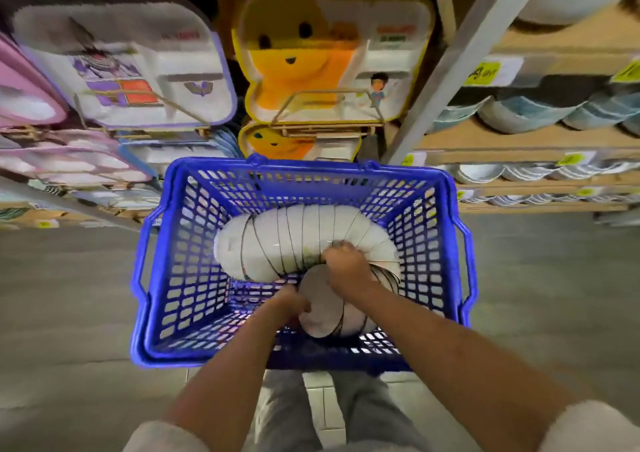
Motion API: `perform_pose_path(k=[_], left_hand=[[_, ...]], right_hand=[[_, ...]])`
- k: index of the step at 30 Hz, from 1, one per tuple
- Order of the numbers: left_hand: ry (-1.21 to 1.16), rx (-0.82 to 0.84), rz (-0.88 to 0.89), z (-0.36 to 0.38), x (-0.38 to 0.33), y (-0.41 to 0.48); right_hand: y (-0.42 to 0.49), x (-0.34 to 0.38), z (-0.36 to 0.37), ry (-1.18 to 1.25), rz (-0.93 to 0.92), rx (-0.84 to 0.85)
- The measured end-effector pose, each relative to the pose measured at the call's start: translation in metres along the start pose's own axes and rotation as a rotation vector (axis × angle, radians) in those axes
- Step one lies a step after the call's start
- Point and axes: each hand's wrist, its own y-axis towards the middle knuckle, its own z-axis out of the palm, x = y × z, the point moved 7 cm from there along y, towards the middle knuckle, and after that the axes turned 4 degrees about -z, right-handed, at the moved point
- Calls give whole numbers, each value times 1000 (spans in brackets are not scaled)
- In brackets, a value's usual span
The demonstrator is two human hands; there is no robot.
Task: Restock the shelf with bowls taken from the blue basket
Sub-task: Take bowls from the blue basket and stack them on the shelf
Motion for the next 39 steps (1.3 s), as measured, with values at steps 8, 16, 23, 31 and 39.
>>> perform_pose_path(k=[8,16,23,31,39], left_hand=[[100,-15,65,-11,0,2],[64,-100,242,-53,-29,-68],[-107,-22,331,-94,-75,-147],[-187,-13,510,-129,-127,-231],[-294,-96,727,-144,-163,-309]], right_hand=[[4,0,-2,114,43,-39],[-20,-12,-40,616,70,-207],[-63,-19,-97,1302,23,-444],[-120,-7,-179,1539,-70,-871],[-166,7,-231,1564,-48,-1226]])
